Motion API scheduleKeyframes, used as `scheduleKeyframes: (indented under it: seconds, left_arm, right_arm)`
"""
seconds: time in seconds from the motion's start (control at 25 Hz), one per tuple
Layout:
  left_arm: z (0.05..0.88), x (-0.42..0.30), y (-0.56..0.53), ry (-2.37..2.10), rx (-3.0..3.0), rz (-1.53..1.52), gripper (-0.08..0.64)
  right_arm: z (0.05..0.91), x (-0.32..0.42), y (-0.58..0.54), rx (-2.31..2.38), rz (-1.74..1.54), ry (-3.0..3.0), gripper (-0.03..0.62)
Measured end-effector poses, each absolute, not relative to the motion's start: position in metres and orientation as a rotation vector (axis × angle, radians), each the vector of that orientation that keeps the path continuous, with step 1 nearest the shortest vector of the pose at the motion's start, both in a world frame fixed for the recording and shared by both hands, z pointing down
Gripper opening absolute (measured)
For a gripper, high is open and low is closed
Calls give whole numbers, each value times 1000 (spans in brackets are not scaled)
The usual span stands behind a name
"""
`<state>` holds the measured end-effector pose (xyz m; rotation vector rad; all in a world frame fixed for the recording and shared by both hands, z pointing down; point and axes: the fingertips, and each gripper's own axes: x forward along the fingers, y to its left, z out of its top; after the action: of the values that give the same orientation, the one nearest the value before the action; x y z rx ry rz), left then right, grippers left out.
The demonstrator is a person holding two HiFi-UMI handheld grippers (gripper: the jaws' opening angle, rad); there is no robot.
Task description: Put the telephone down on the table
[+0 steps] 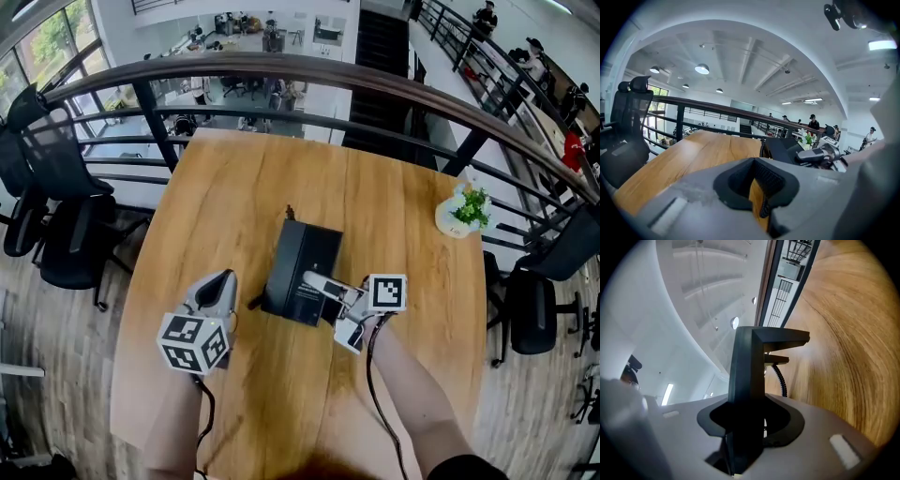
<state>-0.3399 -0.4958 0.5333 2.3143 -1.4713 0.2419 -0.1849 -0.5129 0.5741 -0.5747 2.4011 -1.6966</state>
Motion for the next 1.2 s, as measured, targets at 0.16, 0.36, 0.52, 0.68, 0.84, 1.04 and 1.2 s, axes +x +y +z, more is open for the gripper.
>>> scheduleKeyframes:
  seconds: [0.16, 0.36, 0.52, 0.68, 0.84, 1.04, 1.2]
  left_arm:
    - [543, -340, -500, -1457, 2303, 239, 2]
    - [558, -339, -503, -1445, 2276, 237, 2]
    - [566, -340, -502, -1443, 2258, 245, 2]
    - [571, -342, -499, -1442, 2237, 245, 2]
    - [577, -344, -497, -1438, 2230, 247, 2]
    - [579, -343, -496, -1425, 2220, 242, 2]
    - [579, -341, -493, -1423, 2214, 237, 2]
  right_arm:
    - [584, -191, -526, -553, -1752, 2363, 160]
    - [596, -192, -534, -550, -1775, 2377, 160]
    - [604, -192, -538, -517, -1772, 2402, 160]
    - [601, -197, -539, -442, -1758, 2397, 160]
    - [605, -195, -538, -424, -1756, 2380, 161]
    - [611, -192, -541, -544, -1778, 2464, 164]
    - [611, -190, -539, -626, -1778, 2496, 167]
